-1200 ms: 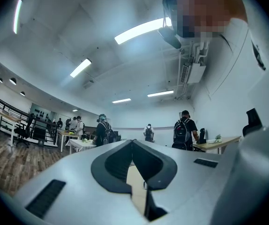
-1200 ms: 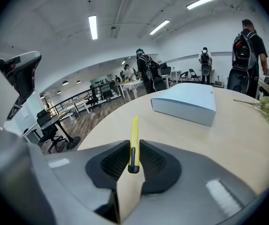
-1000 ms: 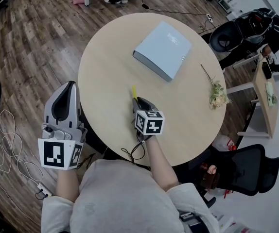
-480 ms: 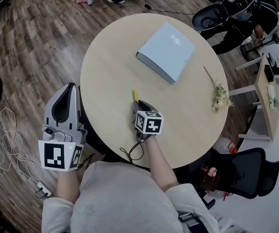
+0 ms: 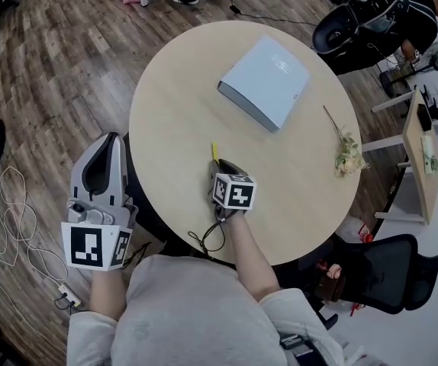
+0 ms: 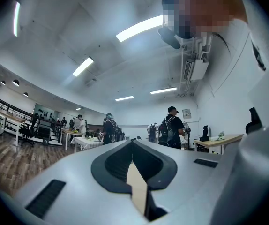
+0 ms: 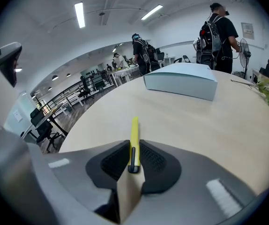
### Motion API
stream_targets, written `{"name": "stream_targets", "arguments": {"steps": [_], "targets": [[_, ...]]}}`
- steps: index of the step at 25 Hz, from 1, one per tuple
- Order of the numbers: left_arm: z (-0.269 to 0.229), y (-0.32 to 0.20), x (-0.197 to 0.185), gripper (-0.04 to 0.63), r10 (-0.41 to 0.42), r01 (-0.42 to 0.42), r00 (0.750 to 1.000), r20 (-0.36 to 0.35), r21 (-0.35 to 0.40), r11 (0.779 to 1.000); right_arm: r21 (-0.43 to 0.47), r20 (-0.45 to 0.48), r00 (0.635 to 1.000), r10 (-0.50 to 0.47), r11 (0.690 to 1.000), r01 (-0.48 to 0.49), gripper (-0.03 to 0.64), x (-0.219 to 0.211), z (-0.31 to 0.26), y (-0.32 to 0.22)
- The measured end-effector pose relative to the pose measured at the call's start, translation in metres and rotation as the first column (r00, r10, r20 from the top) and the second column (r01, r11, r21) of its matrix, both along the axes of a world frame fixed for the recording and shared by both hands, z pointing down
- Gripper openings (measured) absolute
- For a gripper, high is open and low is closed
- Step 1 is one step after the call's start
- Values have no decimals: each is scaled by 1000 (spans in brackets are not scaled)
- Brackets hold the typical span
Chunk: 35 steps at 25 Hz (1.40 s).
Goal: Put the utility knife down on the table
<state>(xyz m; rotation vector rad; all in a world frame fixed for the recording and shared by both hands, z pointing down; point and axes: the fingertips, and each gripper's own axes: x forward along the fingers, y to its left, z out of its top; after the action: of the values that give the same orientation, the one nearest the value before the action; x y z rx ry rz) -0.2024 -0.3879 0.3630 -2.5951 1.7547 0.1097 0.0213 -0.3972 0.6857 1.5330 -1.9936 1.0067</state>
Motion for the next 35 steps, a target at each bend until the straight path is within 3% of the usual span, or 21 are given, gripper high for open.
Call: {"name": "stream_targets", "arguments": {"steps": [25,33,35], "targets": [[12,6,-12,9,-16,16,1000,-22,-19,1000,-21,-75,997,-28,999,27,78,-7,7,3],[8,10,6,9,18,-18,1000,-23,-11,1000,56,-21,999,-30,998,31,81,-6,-19,7],[6,13,12,9,26,-26,999,-22,-7,1000,94,-13,999,-46,994,47,32,-8,-32,10]]}}
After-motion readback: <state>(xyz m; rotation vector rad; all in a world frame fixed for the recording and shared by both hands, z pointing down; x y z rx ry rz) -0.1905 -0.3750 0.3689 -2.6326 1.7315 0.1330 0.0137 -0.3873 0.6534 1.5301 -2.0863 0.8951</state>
